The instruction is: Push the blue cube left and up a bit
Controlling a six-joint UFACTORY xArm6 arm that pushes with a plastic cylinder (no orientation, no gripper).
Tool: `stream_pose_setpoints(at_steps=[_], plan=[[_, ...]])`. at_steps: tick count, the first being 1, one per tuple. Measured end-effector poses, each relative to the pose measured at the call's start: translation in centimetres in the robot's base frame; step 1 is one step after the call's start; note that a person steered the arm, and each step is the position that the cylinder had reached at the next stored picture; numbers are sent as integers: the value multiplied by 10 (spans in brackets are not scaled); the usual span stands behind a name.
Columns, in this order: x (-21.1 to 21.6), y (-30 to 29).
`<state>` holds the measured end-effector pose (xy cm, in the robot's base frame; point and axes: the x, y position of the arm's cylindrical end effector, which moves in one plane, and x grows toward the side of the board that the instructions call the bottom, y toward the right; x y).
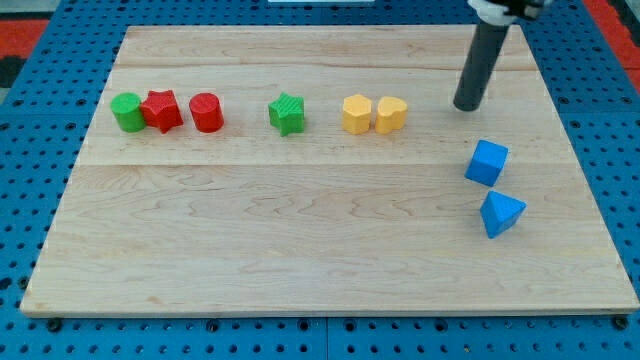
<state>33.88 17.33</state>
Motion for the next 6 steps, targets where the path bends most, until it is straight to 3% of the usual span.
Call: stream_pose_setpoints(at_steps=[1, 3, 4, 6], plan=[[30, -9], [75, 94], [104, 111], [121, 44]])
